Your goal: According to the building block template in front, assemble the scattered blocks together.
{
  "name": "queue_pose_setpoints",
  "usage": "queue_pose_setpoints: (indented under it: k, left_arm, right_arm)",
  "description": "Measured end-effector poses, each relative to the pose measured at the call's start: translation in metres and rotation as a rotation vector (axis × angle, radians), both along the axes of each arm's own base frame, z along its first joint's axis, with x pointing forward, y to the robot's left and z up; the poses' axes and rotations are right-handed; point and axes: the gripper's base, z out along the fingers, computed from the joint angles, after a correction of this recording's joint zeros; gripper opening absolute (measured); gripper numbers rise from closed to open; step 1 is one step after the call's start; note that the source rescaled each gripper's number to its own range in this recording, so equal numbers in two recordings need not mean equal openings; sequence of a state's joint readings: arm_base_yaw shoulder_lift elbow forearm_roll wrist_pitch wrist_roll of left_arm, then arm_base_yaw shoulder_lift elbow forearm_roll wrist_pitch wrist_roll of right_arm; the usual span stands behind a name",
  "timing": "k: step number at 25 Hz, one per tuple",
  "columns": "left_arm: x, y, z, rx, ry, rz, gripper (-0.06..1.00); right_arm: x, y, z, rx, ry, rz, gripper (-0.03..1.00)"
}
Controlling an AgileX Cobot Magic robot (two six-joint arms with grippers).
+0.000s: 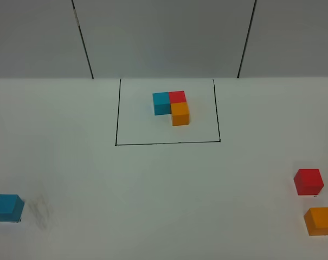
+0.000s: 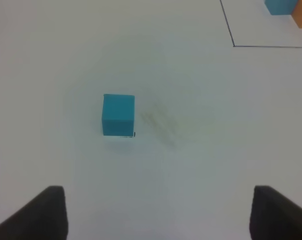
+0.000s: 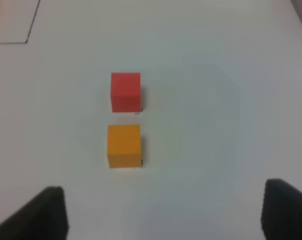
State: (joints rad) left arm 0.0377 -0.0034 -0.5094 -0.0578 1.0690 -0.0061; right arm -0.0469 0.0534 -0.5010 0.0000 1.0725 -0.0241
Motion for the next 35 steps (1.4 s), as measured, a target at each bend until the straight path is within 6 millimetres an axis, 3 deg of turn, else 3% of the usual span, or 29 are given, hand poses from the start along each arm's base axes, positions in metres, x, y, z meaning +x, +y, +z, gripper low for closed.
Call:
queue_pose_setpoints:
  k: [4, 9, 17, 29, 35]
  left_arm:
    - [0.007, 0.003, 0.003, 0.03, 0.043, 0.021, 0.81]
    - [0.021, 0.007, 0.024, 0.061, 0.08, 0.041, 0.81]
    - [0.064, 0.01, 0.047, 0.068, 0.184, 0.044, 0.81]
    - [0.133, 0.015, 0.03, 0.091, 0.342, 0.047, 0.81]
    - [0.162, 0.018, 0.011, 0.116, 0.459, 0.057, 0.81]
  right_arm:
    - [0.0, 0.0, 0.0, 0.0, 0.0, 0.0, 0.62]
    - [0.0, 0.0, 0.0, 0.0, 0.0, 0.0, 0.62]
    - [0.0, 0.0, 0.0, 0.0, 0.0, 0.0, 0.62]
    - [0.0, 0.0, 0.0, 0.0, 0.0, 0.0, 0.62]
    - [0.0, 0.0, 0.0, 0.0, 0.0, 0.0, 0.62]
